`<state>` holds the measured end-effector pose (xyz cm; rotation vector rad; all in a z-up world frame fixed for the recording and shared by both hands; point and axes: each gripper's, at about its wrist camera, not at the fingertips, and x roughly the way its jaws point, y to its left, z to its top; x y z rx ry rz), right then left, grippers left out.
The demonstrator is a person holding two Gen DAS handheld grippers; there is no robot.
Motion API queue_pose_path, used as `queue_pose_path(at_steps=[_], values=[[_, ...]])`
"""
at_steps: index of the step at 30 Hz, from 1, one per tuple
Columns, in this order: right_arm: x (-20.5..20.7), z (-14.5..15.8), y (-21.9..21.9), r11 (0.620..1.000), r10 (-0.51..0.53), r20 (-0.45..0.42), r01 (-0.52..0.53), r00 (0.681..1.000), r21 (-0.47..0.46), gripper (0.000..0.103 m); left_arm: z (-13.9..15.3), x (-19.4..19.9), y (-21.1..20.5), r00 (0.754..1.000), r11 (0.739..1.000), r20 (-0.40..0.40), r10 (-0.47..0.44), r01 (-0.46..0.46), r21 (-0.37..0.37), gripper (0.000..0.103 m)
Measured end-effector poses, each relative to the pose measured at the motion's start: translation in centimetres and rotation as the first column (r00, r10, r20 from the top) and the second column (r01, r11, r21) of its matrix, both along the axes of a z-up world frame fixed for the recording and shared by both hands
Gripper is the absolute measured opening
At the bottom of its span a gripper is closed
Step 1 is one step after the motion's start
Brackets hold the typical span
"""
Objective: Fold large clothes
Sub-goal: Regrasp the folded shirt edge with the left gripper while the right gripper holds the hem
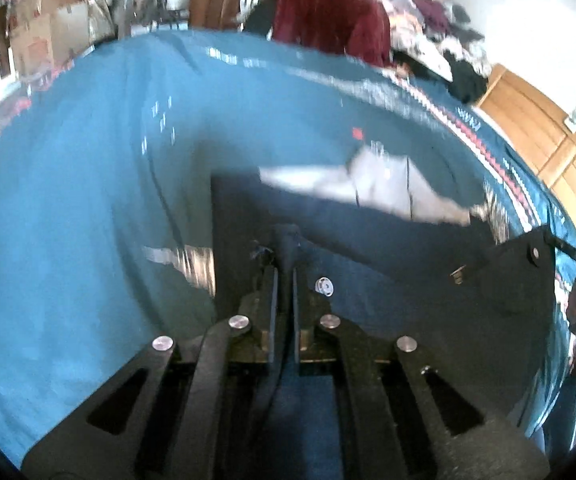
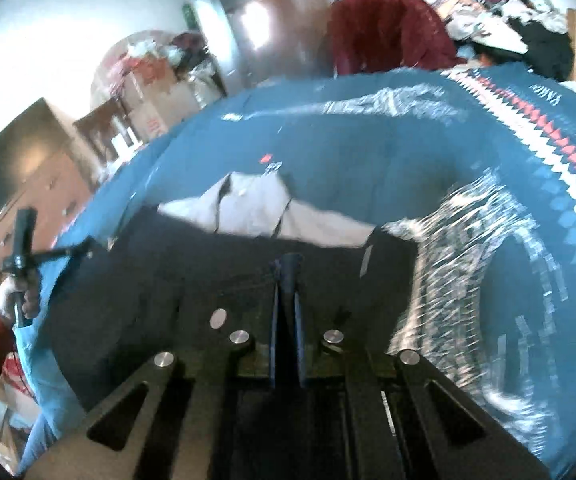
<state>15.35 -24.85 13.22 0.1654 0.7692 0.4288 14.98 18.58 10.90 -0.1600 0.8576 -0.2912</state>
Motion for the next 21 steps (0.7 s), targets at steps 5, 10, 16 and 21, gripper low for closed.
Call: queue_pose_path(at_steps=[5, 10, 16, 21], values=[[2.6, 1.6, -2.2, 0.998, -0.060, 0.043, 0.060, 0.997, 0.013, 0.007, 1.7, 4.9, -1.0, 0.998, 0.999, 0.049, 0.042, -0.042, -0.005, 0.005], [7.2, -0.6, -3.5, 0.995, -0.100, 0.006, 0.100, 0.995, -0.010, 0.007, -2.8, 9.1, -2.7, 0.998, 0.996, -0.031, 0.052, -0.050, 0.073, 0.005], [12.4, -8.0, -4.4, 0.982, -0.169, -0.142, 0.155, 0.975, -0.104, 0.000, -6.6, 12.4, -3.3, 0.991, 0.988, -0.098, 0.092, -0.079, 0.130, 0.005], [13.0, -8.8, -6.1, 0.987, -0.162, -0.190, 0.160, 0.968, -0.026, 0.000, -8.0, 13.1, -3.5, 0.989, 0.983, -0.123, 0.087, -0.065, 0.173, 0.005]])
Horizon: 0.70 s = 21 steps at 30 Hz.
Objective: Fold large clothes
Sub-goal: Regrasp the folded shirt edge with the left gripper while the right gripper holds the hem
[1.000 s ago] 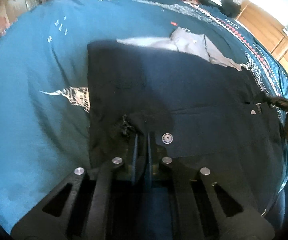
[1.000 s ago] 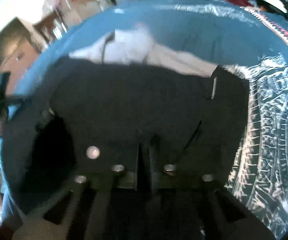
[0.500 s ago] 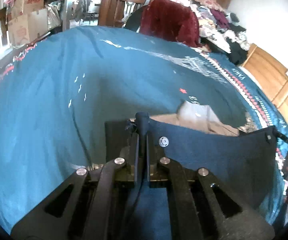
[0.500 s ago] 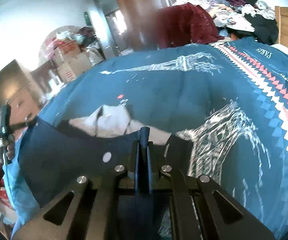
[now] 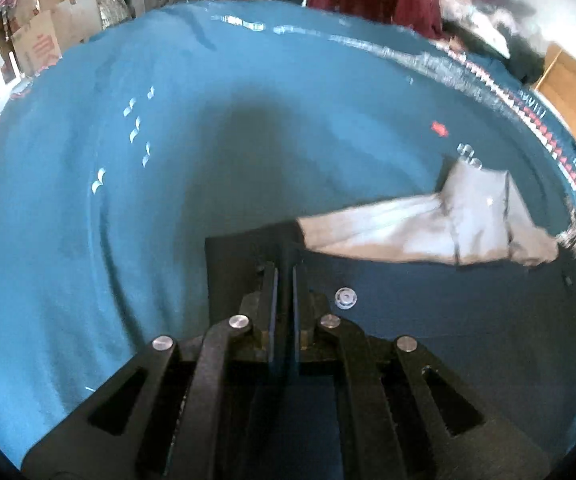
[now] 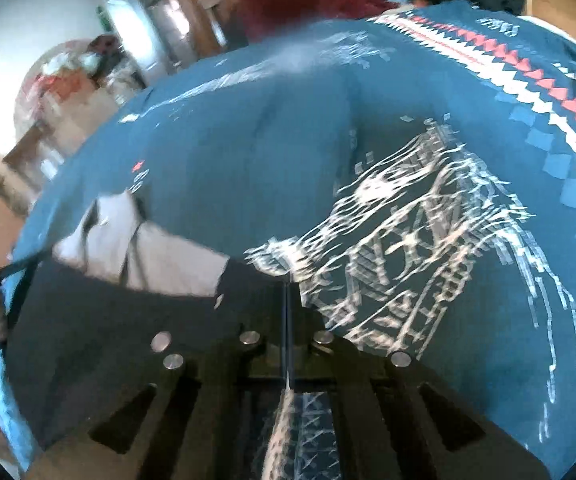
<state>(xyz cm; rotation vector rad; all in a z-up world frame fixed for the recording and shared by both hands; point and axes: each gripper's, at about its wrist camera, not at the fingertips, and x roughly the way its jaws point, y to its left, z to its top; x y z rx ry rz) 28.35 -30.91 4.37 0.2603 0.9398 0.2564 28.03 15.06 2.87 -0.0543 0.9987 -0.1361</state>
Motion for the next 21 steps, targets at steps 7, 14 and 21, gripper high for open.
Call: queue_pose_path(at_steps=[7, 14, 21], values=[[-4.5, -0.1, 3.1, 0.995, 0.078, -0.040, -0.081, 0.996, -0.065, 0.048, 4.1, -4.3, 1.3, 0.998, 1.000, 0.070, 0.006, -0.004, -0.028, 0.006], [-13.7, 3.2, 5.2, 0.999, 0.034, 0.094, -0.030, 0.995, -0.042, 0.046, 5.3, -16.8, 1.1, 0.989, 0.989, 0.077, -0.125, 0.131, -0.070, 0.006], [-21.1, -0.8, 10.1, 0.974, 0.217, -0.024, -0.218, 0.976, -0.055, 0.037, -0.9, -21.0, 6.3, 0.997, 0.991, -0.057, 0.050, -0.056, -0.123, 0.000]])
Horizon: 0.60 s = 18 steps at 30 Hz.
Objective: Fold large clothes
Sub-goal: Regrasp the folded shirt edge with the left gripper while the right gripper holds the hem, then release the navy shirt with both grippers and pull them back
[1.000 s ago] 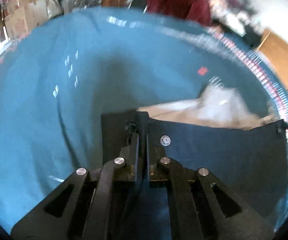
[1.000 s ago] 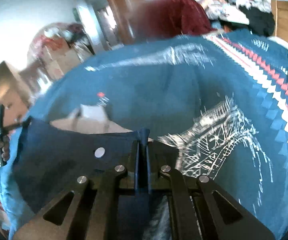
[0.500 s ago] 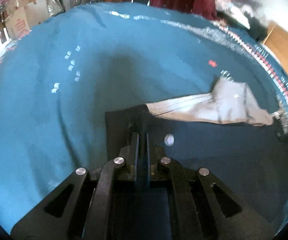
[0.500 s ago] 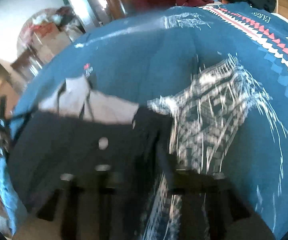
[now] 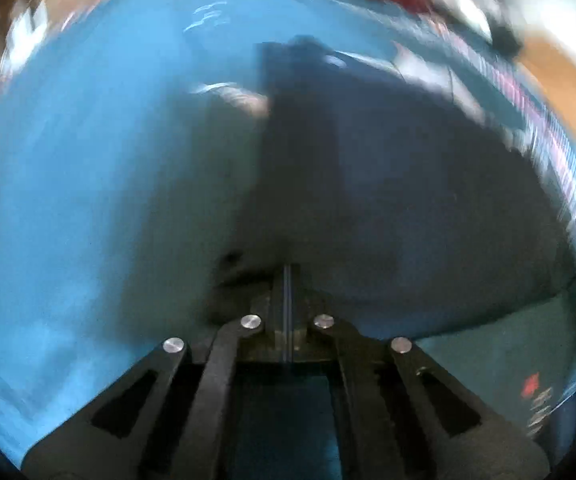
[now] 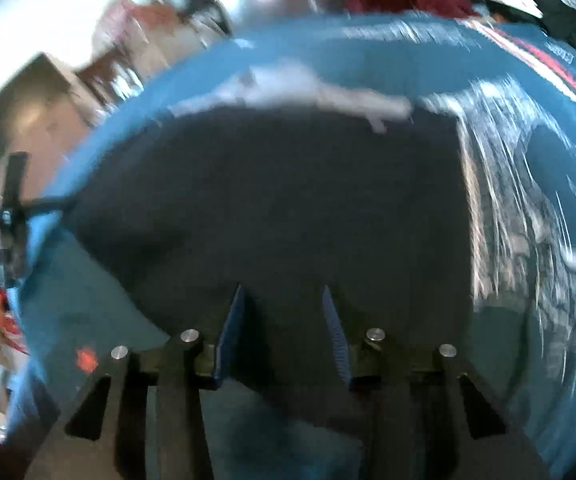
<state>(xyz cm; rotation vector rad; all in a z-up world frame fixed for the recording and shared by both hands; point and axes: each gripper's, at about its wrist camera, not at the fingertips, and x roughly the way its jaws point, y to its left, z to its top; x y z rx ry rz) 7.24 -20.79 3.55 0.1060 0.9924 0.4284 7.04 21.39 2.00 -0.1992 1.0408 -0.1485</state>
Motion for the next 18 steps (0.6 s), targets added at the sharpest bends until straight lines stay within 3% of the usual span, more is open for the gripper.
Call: queue_pose_path(at_steps=[2, 3, 6, 8, 10, 11, 13, 15, 17, 18], values=[[-0.2, -1.4, -2.1, 0.998, -0.059, -0.041, 0.060, 0.997, 0.024, 0.015, 1.3, -1.3, 3.1, 0.991, 0.990, 0.024, 0.134, -0.135, 0.032, 0.000], [-0.6, -1.5, -3.2, 0.995, -0.100, -0.044, 0.100, 0.994, 0.012, 0.015, 1.8, -1.8, 4.4, 0.983, 0.982, 0.029, 0.182, -0.183, 0.040, 0.002], [-2.0, 0.0, -4.5, 0.986, -0.158, -0.018, 0.157, 0.987, -0.047, 0.026, 2.7, -3.9, 6.8, 0.971, 0.970, 0.027, 0.238, -0.237, -0.048, 0.003], [-3.3, 0.7, -4.7, 0.983, -0.179, -0.012, 0.179, 0.984, -0.047, 0.038, 3.4, -5.2, 6.0, 0.981, 0.973, 0.043, 0.192, -0.184, -0.136, 0.006], [-4.5, 1.5, -4.5, 0.980, -0.198, -0.004, 0.198, 0.980, -0.020, 0.046, 3.3, -5.7, 4.9, 0.985, 0.958, 0.047, 0.163, -0.147, -0.247, 0.017], [-4.7, 1.7, -4.2, 0.977, -0.213, -0.006, 0.213, 0.977, 0.008, 0.049, 3.0, -5.6, 4.4, 0.987, 0.943, 0.041, 0.158, -0.138, -0.303, 0.028], [-5.2, 2.0, -3.0, 0.973, -0.225, -0.011, 0.226, 0.974, 0.048, 0.050, 1.7, -4.7, 3.1, 0.985, 0.927, 0.015, 0.169, -0.154, -0.343, 0.034], [-5.1, 2.3, -0.8, 0.975, -0.214, -0.006, 0.214, 0.977, 0.056, 0.051, 0.5, -4.1, 2.0, 0.982, 0.931, 0.000, 0.187, -0.177, -0.319, 0.033], [-5.8, 2.7, 1.9, 0.980, -0.194, 0.008, 0.194, 0.981, 0.032, 0.051, 0.9, -4.3, -0.5, 0.974, 0.974, 0.061, 0.218, -0.212, -0.084, 0.033], [-6.2, 2.8, 3.0, 0.981, -0.194, 0.024, 0.194, 0.981, -0.003, 0.052, 1.1, -4.5, -1.7, 0.972, 0.976, 0.086, 0.217, -0.218, 0.000, 0.034]])
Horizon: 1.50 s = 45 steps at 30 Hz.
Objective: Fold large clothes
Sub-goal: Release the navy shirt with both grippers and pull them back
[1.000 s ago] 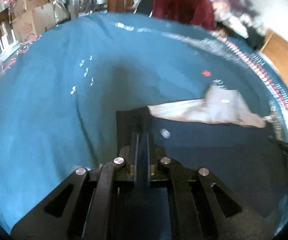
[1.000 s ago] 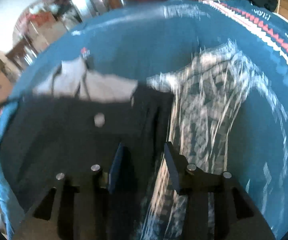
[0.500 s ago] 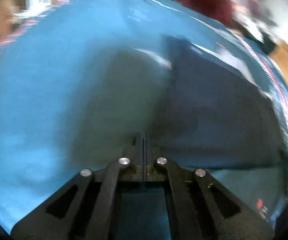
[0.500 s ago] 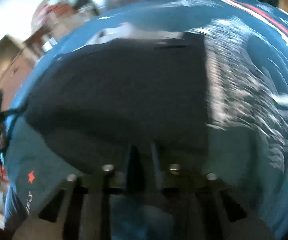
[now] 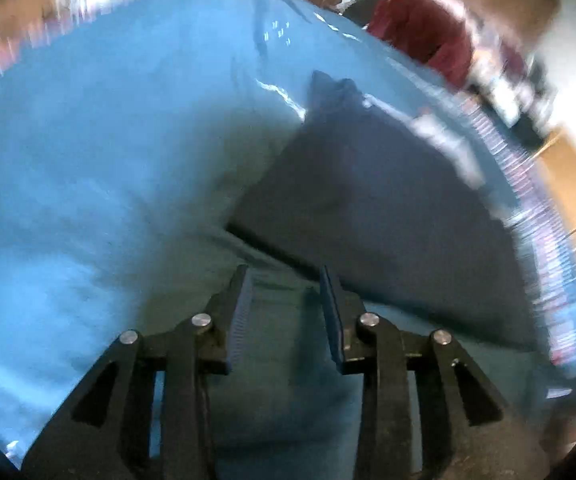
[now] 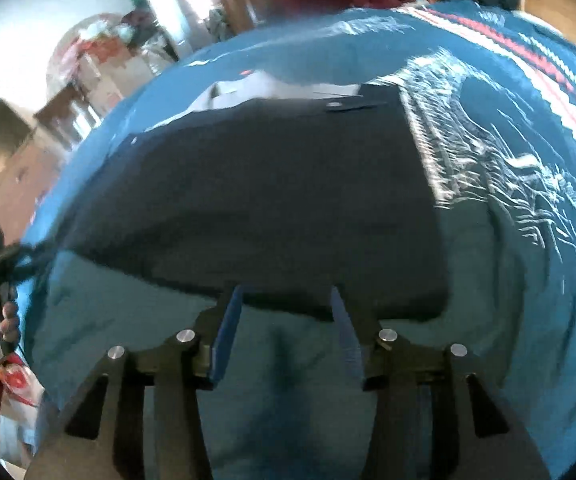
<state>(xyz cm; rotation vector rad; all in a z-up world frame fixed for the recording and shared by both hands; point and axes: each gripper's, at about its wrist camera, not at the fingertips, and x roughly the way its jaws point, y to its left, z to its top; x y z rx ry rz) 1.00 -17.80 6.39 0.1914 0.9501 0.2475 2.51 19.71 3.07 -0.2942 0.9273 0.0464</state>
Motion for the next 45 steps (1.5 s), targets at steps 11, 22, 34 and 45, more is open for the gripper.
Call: queue_pose_path(at_steps=[11, 22, 34, 45], values=[[-2.1, -4.5, 6.7, 0.958, -0.120, 0.030, 0.124, 0.992, -0.260, 0.091, -1.6, -2.7, -3.8, 0.999, 0.935, 0.043, -0.004, -0.011, 0.354, 0.067], [-2.0, -6.2, 6.2, 0.958, -0.148, 0.058, 0.158, 0.987, -0.239, 0.103, -1.9, -2.7, -5.0, 0.998, 0.923, 0.054, 0.020, -0.039, 0.382, 0.075], [-2.1, -6.3, 6.1, 0.963, -0.146, 0.068, 0.158, 0.987, -0.216, 0.103, -1.6, -2.9, -4.1, 0.999, 0.959, 0.050, 0.010, -0.023, 0.282, 0.081], [-2.2, -6.4, 6.2, 0.962, -0.146, 0.079, 0.160, 0.986, -0.221, 0.103, 0.0, -3.9, 2.3, 0.994, 0.899, 0.107, 0.025, 0.025, -0.438, 0.065]])
